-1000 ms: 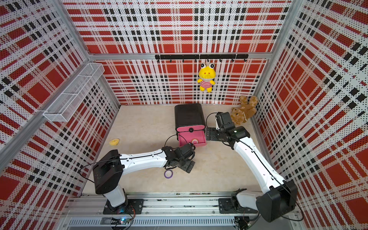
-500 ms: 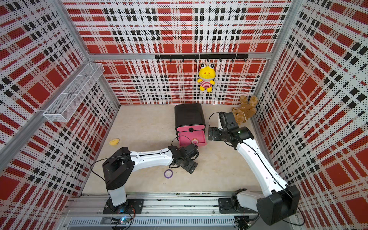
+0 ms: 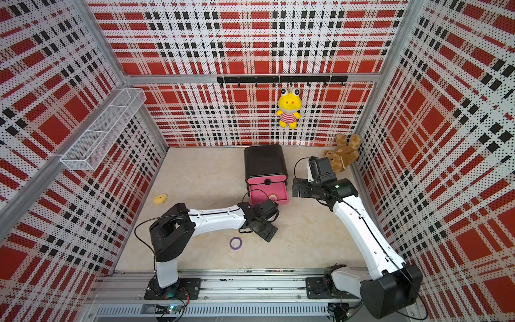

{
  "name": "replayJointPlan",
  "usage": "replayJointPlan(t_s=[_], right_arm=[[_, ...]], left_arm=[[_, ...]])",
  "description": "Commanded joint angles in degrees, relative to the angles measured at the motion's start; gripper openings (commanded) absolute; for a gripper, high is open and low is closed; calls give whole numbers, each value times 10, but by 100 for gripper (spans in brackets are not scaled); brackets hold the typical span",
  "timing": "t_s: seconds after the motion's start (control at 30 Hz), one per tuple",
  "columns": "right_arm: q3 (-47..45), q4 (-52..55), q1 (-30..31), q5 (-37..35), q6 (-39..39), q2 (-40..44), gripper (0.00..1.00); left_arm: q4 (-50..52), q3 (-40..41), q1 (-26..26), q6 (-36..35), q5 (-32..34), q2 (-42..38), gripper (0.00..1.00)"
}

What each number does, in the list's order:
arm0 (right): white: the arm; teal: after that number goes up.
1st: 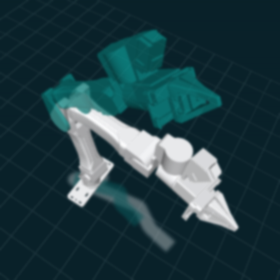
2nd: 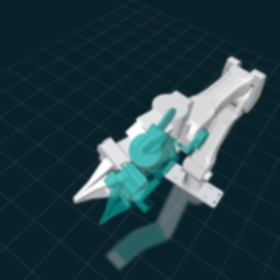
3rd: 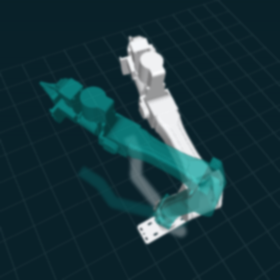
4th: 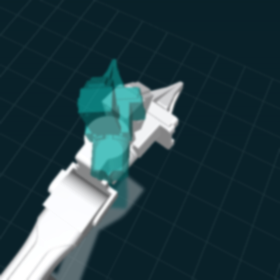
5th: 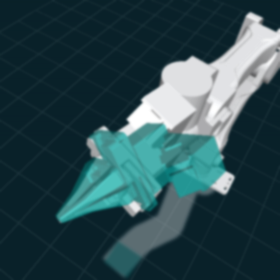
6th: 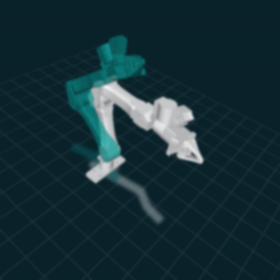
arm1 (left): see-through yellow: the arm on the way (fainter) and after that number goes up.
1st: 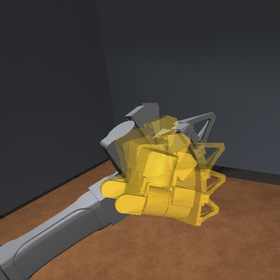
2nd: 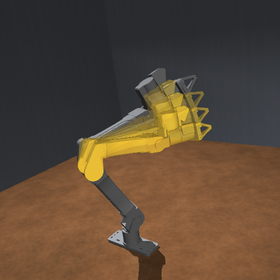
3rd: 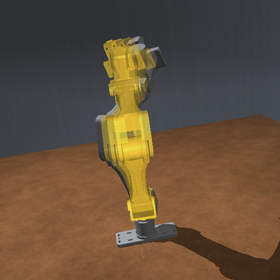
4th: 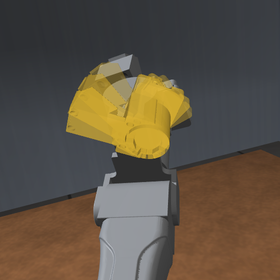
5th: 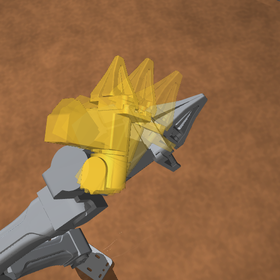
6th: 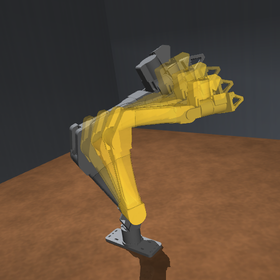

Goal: Place the transparent tape into the drawer according to color
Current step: Pick up the tape from the center of the board.

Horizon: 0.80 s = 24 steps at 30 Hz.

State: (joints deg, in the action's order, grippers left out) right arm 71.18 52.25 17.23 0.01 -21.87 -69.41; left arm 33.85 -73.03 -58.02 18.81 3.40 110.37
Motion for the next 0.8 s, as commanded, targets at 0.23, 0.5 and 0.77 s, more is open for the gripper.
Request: replayJointPlan(t_s=[0.23,0.5,0.77], right_arm=[[3,9,-6,3,8,12,98],[11,13,-9,2,9,16,99],[8,16,-15,2,12,23,100]], left_arm=[[10,-22,3,-16,-29,27,86],[92,-55,-11,-44,-38,44,77],[129,-44,-12,-52,-61,28,53]])
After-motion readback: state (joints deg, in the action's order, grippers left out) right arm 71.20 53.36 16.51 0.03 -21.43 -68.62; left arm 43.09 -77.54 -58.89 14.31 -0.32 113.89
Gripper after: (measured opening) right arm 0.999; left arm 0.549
